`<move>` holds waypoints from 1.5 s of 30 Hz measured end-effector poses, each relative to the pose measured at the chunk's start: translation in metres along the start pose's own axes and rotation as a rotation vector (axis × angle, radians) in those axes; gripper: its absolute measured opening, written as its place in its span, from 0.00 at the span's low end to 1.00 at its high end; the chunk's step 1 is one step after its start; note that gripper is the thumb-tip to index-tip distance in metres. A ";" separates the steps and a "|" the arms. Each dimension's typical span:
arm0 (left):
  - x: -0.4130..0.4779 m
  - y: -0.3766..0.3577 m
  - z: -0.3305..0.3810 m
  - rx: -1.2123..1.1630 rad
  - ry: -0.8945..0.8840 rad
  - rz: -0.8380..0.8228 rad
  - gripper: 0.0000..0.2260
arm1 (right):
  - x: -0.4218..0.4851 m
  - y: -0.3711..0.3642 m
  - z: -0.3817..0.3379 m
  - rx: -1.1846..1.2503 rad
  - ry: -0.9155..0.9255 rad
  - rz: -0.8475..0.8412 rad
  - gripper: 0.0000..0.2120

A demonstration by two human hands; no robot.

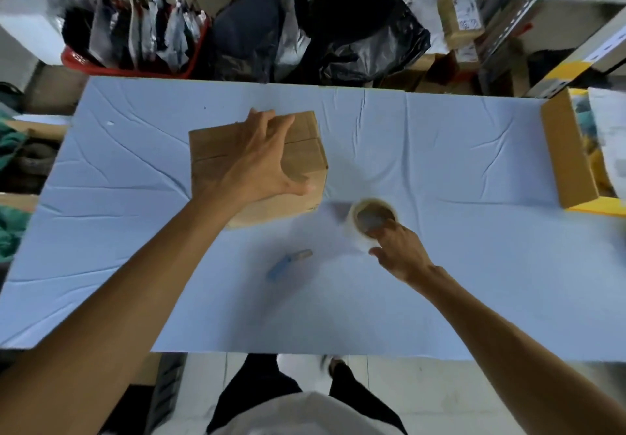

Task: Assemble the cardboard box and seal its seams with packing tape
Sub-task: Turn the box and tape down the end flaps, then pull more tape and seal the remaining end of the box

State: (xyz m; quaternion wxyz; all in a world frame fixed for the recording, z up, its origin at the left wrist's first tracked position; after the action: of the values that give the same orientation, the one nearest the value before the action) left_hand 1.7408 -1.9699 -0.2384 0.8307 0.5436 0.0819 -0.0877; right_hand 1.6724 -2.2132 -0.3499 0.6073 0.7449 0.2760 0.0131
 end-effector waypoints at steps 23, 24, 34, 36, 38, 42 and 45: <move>-0.011 0.010 0.091 -0.547 -0.122 -0.014 0.29 | -0.005 0.178 -0.051 0.093 0.049 0.529 0.10; -0.014 0.009 0.091 -0.553 -0.113 -0.006 0.29 | -0.004 0.177 -0.052 0.097 0.047 0.528 0.10; -0.041 0.006 0.095 -0.536 -0.168 0.116 0.27 | -0.003 0.173 -0.059 0.164 0.028 0.533 0.09; -0.046 0.005 0.098 -0.512 -0.179 0.133 0.29 | -0.003 0.173 -0.061 0.195 0.039 0.542 0.07; -0.052 0.002 0.100 -0.473 -0.184 0.134 0.31 | -0.002 0.174 -0.062 0.222 0.056 0.554 0.05; -0.063 -0.004 0.104 -0.413 -0.194 0.106 0.35 | -0.001 0.175 -0.063 0.290 0.081 0.588 0.05; -0.068 -0.008 0.106 -0.398 -0.191 0.087 0.37 | 0.000 0.175 -0.062 0.349 0.097 0.597 0.06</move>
State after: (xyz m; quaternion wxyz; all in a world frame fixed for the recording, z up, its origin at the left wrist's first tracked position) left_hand 1.6769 -2.0666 -0.1879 0.9286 0.3612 -0.0052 -0.0849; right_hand 1.7200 -2.1769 -0.1740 0.4262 0.8840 0.0724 0.1781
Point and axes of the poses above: each hand's wrist, its own x-axis towards the middle knuckle, its own y-axis out of the back of the hand, z = x × y, the point moved 4 cm from there along x, towards the middle knuckle, and after that the axes turned 8 degrees about y, right-handed, at the moved point
